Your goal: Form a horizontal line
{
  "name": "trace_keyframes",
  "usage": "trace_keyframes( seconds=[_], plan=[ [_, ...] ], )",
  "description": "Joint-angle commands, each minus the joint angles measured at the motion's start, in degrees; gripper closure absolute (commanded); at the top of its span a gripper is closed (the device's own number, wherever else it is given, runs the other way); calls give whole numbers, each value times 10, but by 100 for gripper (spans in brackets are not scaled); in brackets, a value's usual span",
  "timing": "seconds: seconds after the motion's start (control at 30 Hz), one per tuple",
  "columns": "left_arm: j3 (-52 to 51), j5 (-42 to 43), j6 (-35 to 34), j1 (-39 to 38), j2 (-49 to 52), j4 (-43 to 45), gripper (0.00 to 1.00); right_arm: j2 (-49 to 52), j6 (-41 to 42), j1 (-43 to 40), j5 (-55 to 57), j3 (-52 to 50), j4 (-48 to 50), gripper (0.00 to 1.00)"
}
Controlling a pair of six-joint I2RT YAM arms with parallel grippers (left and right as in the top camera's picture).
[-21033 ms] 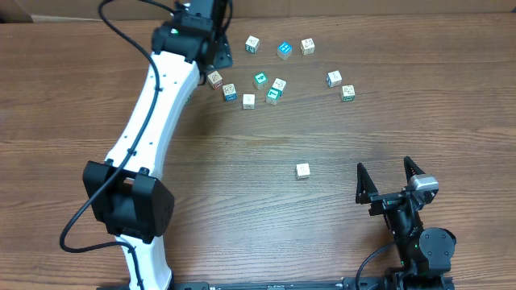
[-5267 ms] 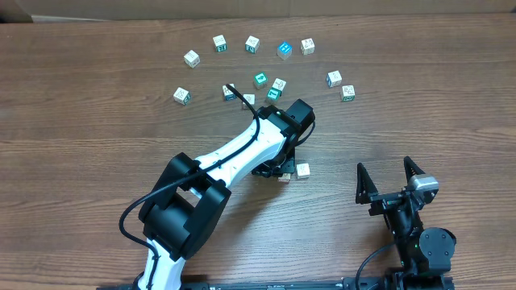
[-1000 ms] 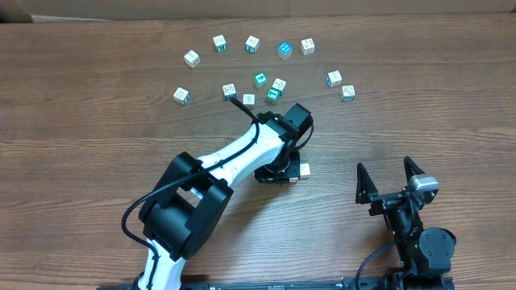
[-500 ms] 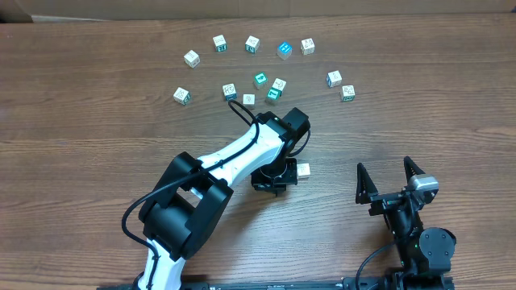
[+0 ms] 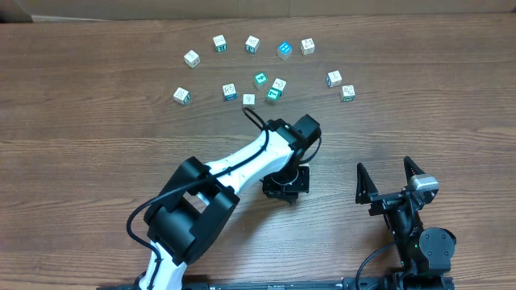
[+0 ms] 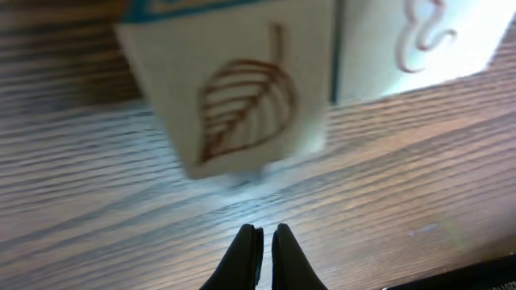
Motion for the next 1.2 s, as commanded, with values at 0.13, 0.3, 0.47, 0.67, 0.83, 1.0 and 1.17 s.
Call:
trace_keyframes(
  seconds=[0.13, 0.3, 0.47, 0.67, 0.83, 1.0, 1.17],
  plan=[
    [-4, -40, 3, -3, 2, 7, 96, -5, 3, 3, -3, -6, 3, 0],
    [-4, -66, -5, -3, 2, 23, 96, -5, 3, 3, -3, -6, 3, 0],
    [-4, -66, -5, -3, 2, 40, 96, -5, 3, 3, -3, -6, 3, 0],
    [-4, -73, -5, -3, 2, 45, 96, -5, 3, 3, -3, -6, 3, 0],
    [-4, -79, -5, -3, 2, 45, 96, -5, 3, 3, -3, -6, 3, 0],
    [-4, -79, -4, -3, 2, 52, 96, -5, 3, 3, -3, -6, 3, 0],
    [-4, -79, -4, -3, 2, 58, 96, -5, 3, 3, -3, -6, 3, 0]
  ],
)
